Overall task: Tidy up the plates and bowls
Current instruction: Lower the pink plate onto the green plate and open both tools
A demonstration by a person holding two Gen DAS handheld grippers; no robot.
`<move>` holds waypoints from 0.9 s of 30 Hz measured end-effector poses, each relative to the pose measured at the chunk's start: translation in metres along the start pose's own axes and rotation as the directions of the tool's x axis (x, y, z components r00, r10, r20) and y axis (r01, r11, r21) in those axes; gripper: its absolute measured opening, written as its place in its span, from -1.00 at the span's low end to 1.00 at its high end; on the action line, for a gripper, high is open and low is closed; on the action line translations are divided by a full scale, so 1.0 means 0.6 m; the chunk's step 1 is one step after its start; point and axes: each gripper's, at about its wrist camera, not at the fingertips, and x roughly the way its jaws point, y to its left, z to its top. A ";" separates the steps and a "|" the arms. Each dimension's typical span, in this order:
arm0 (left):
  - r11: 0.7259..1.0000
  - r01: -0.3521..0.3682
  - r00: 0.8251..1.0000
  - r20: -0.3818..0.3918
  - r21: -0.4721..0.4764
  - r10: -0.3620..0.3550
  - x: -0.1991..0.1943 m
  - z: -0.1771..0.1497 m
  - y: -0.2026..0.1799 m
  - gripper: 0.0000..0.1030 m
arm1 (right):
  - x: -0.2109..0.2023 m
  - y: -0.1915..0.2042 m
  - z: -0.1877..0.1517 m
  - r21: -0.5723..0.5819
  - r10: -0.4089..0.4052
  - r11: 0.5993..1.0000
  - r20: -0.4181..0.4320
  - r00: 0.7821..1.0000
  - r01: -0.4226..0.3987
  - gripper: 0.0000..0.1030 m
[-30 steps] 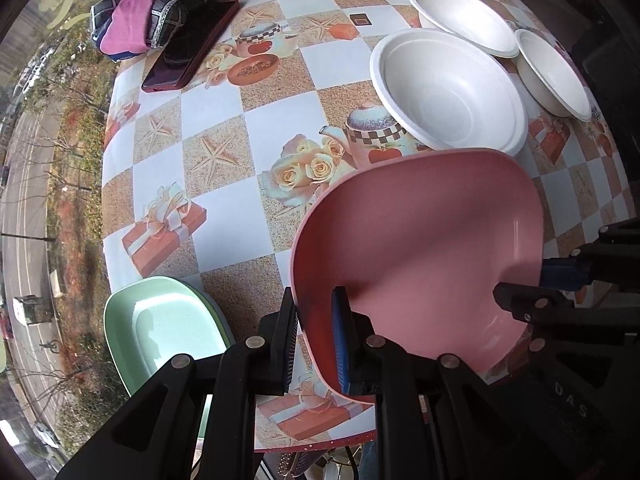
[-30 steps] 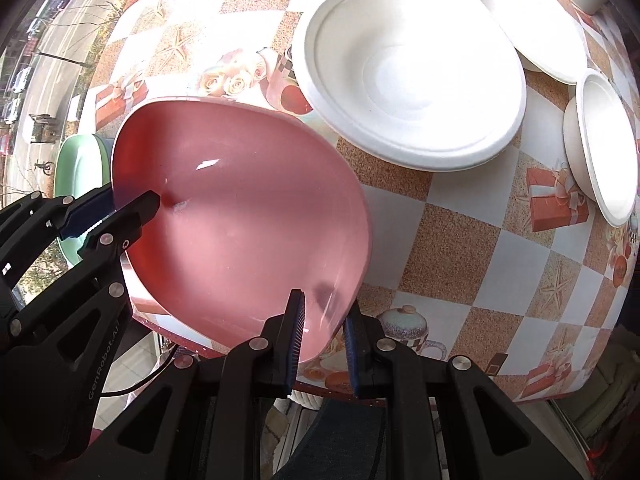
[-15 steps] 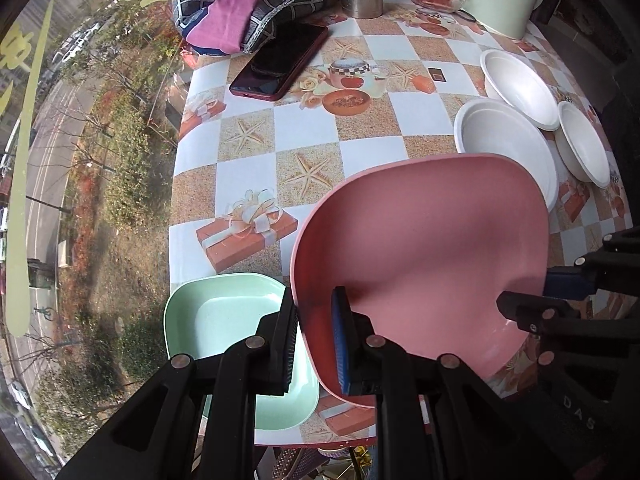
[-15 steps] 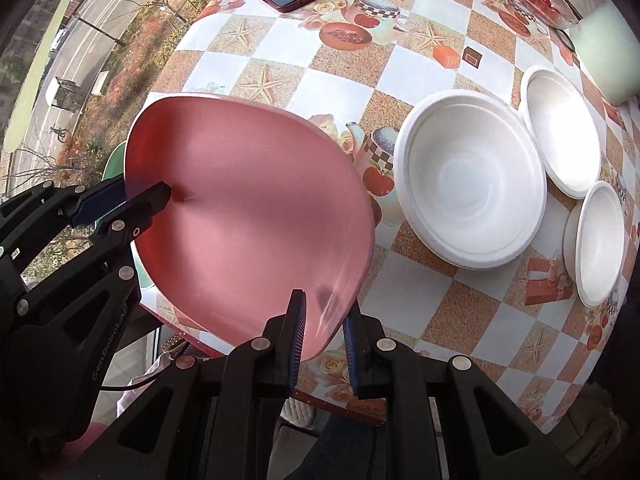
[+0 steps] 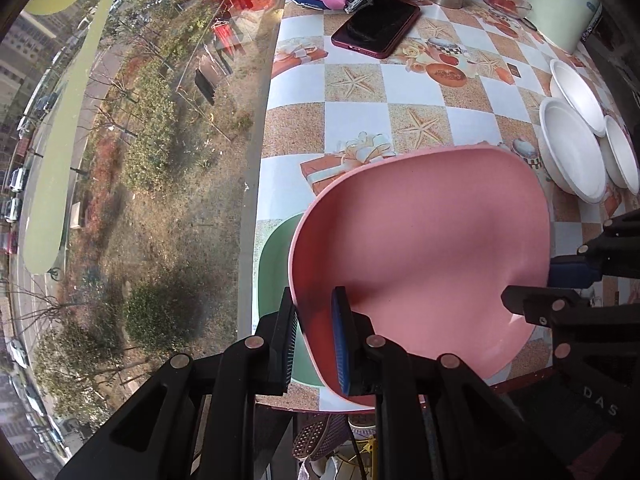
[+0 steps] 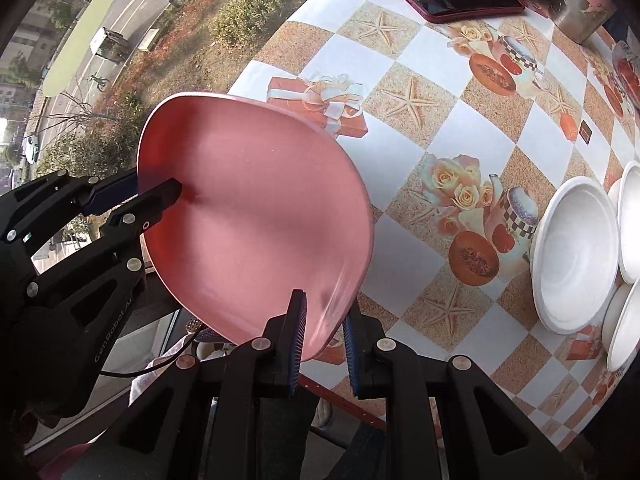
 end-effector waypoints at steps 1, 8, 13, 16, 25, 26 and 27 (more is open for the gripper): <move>1.000 -0.014 1.000 -0.002 -0.005 0.014 0.002 0.000 0.010 -0.65 | 0.008 0.007 0.003 -0.005 0.013 1.000 -0.007 1.000 -0.013 -0.60; 0.998 -0.028 0.999 0.019 -0.055 0.029 0.012 0.000 0.051 -0.20 | 0.035 0.001 -0.002 0.018 0.098 0.995 -0.025 0.995 -0.097 -0.58; 0.998 -0.044 0.996 0.074 -0.037 0.047 0.002 -0.003 0.035 0.39 | 0.025 -0.062 -0.017 0.101 0.088 0.991 0.000 0.996 -0.087 0.46; 1.000 -0.007 0.998 0.057 -0.017 0.008 -0.001 -0.004 0.012 0.43 | 0.016 -0.099 -0.037 0.124 0.079 0.989 -0.015 0.997 -0.077 0.46; 0.979 0.128 0.992 -0.003 0.157 -0.129 -0.010 0.000 -0.115 0.51 | 0.024 -0.210 -0.128 0.285 0.131 0.953 -0.078 0.988 -0.104 0.46; 0.973 0.129 0.992 -0.012 0.189 -0.129 -0.008 0.001 -0.131 0.51 | 0.025 -0.228 -0.140 0.328 0.142 0.938 -0.078 0.987 -0.109 0.46; 0.967 0.128 0.992 -0.018 0.220 -0.127 -0.007 0.003 -0.146 0.51 | 0.023 -0.227 -0.154 0.371 0.151 0.922 -0.072 0.986 -0.115 0.46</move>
